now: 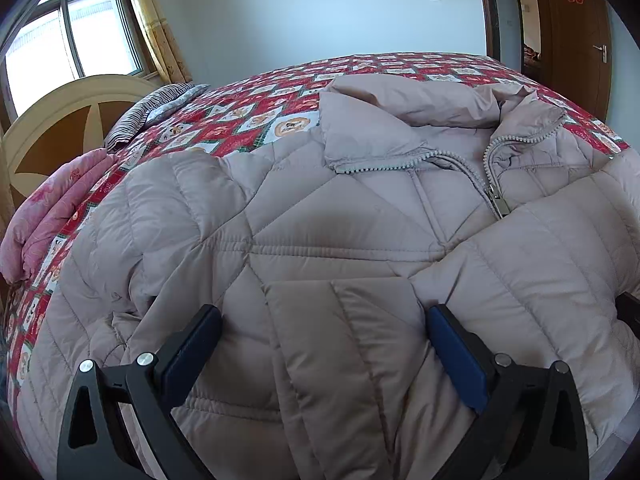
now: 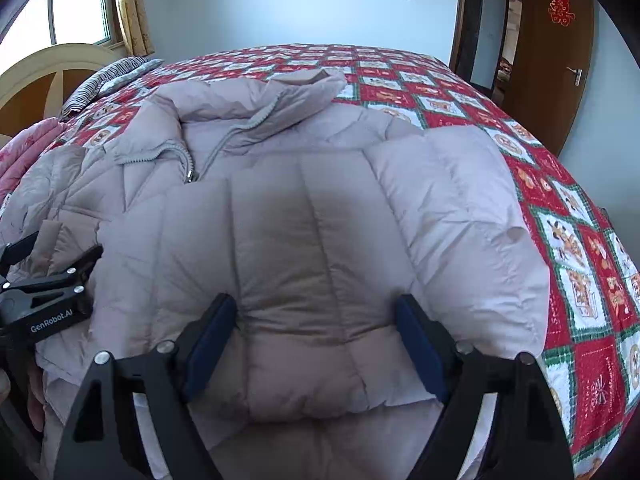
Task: Fold large clothes
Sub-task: 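Release the sleeve and press it flat on the jacket with the right gripper, then grasp the other sleeve cuff with the left gripper and lift it, then fold the held sleeve across the jacket front with the left gripper, then release the sleeve and smooth it flat with the left gripper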
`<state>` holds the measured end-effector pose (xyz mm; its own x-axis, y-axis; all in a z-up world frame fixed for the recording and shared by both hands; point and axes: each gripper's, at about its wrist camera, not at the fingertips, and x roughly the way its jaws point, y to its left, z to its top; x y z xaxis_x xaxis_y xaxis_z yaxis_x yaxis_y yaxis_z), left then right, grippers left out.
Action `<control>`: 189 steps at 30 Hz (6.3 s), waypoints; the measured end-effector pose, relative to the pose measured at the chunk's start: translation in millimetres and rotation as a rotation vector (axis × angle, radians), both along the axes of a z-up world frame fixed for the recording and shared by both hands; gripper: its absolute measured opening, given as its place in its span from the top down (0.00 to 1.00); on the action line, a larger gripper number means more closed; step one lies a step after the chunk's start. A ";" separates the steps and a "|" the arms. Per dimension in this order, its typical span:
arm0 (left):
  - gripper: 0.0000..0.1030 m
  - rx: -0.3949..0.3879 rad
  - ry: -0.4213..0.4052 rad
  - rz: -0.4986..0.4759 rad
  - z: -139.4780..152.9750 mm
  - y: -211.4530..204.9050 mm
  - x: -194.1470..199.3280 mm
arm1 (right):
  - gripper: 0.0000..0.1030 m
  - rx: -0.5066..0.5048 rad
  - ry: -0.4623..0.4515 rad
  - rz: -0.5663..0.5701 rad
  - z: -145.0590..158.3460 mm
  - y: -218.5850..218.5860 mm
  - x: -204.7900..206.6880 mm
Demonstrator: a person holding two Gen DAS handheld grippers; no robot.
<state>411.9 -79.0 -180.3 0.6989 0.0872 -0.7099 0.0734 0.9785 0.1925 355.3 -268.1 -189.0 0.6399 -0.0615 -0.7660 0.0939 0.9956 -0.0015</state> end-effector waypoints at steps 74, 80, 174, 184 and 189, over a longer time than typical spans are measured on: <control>0.90 -0.134 -0.229 0.386 112.6 343.8 -169.1 | 0.12 -0.055 -0.098 0.003 24.7 4.0 -37.2; 0.90 -0.174 -0.322 0.380 174.8 353.8 -158.7 | 0.12 -0.028 -0.133 0.037 42.1 1.5 -72.0; 0.16 -0.162 -0.044 -0.017 35.1 80.8 -11.6 | 0.87 0.303 -0.031 -0.017 16.2 -41.5 -50.0; 0.16 -0.164 -0.117 0.023 72.7 96.9 1.4 | 0.46 0.184 -0.224 -0.100 69.8 -42.7 -71.2; 0.16 -0.098 -0.028 0.044 38.4 79.9 34.4 | 0.42 0.164 -0.176 0.042 60.8 -5.3 -38.5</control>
